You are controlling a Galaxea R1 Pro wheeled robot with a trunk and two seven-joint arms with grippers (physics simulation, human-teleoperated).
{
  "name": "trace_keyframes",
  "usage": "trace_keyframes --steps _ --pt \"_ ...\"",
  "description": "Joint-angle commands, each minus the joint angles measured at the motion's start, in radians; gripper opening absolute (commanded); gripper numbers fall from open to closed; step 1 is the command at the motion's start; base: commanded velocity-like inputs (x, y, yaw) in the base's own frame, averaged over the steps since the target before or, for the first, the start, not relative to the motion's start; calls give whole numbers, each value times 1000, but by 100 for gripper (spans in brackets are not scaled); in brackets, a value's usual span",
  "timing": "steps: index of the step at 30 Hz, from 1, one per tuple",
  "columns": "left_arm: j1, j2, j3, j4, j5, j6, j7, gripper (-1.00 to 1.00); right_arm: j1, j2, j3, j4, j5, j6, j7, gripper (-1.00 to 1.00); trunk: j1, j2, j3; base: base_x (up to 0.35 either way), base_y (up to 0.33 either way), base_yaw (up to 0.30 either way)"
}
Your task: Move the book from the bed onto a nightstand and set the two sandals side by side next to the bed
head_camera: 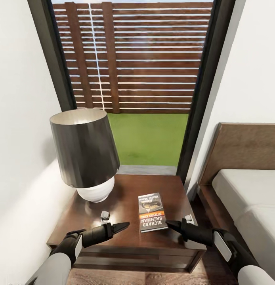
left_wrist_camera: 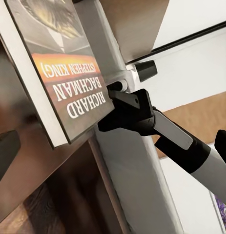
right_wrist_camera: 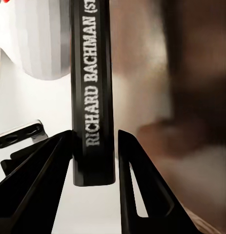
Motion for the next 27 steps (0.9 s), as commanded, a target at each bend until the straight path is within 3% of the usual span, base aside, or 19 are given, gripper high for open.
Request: trace_keyframes --steps 1,27 --pt "-1 -1 8 -2 -10 11 -6 100 -1 0 -2 0 -2 5 3 -100 0 0 -1 0 0 0" --pt "-1 -1 9 -2 -10 11 -5 100 -1 -1 -2 0 -2 5 3 -100 1 -1 -9 0 0 0"
